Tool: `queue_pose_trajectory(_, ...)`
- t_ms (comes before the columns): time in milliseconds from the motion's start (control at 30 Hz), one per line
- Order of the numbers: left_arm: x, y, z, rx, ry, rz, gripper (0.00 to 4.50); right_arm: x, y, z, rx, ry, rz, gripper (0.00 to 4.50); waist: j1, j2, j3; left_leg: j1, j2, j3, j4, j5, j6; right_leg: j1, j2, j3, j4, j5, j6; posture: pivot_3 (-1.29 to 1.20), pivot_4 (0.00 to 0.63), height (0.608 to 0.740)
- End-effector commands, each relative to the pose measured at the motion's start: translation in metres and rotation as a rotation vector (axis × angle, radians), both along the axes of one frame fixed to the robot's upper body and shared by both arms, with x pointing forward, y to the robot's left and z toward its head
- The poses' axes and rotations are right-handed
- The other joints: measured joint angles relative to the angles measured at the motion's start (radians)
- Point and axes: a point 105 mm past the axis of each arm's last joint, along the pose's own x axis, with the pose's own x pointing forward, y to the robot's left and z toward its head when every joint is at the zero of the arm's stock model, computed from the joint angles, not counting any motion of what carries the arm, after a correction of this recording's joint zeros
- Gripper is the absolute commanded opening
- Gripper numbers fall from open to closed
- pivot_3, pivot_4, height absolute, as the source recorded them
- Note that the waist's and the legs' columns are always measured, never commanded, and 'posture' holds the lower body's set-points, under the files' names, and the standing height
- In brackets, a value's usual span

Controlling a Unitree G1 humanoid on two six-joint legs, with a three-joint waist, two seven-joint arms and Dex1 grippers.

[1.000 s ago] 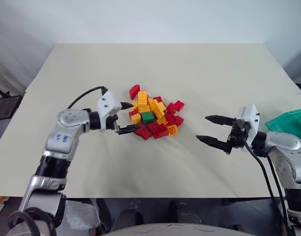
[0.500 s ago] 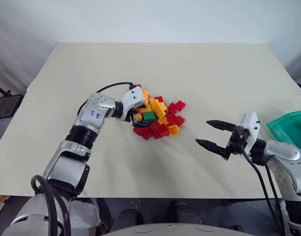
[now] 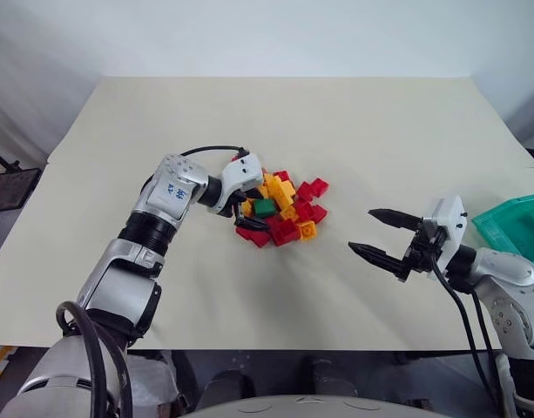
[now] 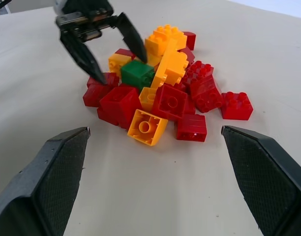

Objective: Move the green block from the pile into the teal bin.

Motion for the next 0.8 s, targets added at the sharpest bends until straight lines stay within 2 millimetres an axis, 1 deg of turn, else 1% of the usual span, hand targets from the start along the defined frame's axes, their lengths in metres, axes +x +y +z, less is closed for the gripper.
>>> queue_pose_trajectory(33, -0.002, 0.014, -0.010, 0.033, 0.038, 0.052, 4.48, -0.004, 0.001, 0.013, 0.010, -0.054, 0.002, 4.50, 0.000, 0.000, 0.000, 0.000, 0.000, -0.001, 0.000, 0.000, 0.000, 0.000, 0.000, 0.001, 0.000, 0.000, 0.000, 0.00, 0.150, 0.740)
queue_pose_trajectory(167, 0.003, 0.020, -0.011, 0.032, 0.030, 0.098, 4.48, -0.003, 0.000, 0.013, 0.011, -0.053, -0.002, 4.50, -0.002, 0.000, 0.000, 0.001, 0.000, -0.005, 0.000, 0.000, 0.000, 0.000, 0.000, 0.001, 0.000, 0.000, 0.000, 0.00, 0.150, 0.740)
queue_pose_trajectory(433, 0.029, 0.006, -0.012, -0.027, -0.034, 0.209, 4.48, -0.001, 0.002, 0.013, 0.012, -0.054, 0.001, 4.50, 0.000, 0.000, 0.000, 0.001, 0.000, -0.004, 0.001, 0.000, 0.001, 0.000, 0.000, 0.003, 0.001, 0.000, 0.000, 0.00, 0.150, 0.740)
queue_pose_trajectory(533, 0.033, 0.005, -0.013, -0.029, -0.030, 0.229, 4.48, -0.001, 0.002, 0.014, 0.011, -0.056, 0.001, 4.50, -0.001, 0.000, 0.000, 0.001, -0.001, -0.004, 0.001, -0.001, 0.002, 0.000, 0.000, 0.003, 0.000, 0.001, 0.001, 0.00, 0.150, 0.740)
queue_pose_trajectory(633, 0.031, 0.008, -0.021, 0.017, -0.021, 0.205, 3.90, -0.002, 0.000, 0.015, 0.008, -0.059, -0.006, 4.50, 0.000, 0.000, 0.000, 0.001, 0.000, -0.003, 0.000, -0.001, 0.002, 0.000, 0.000, 0.003, 0.000, 0.001, 0.001, 0.00, 0.150, 0.740)
queue_pose_trajectory(800, 0.033, 0.014, -0.023, 0.049, -0.024, 0.222, 2.45, -0.002, -0.001, 0.014, 0.005, -0.059, -0.009, 4.50, 0.000, -0.001, 0.000, 0.001, -0.001, -0.003, 0.000, -0.001, 0.002, 0.000, 0.000, 0.003, 0.000, 0.001, 0.002, 0.00, 0.150, 0.740)
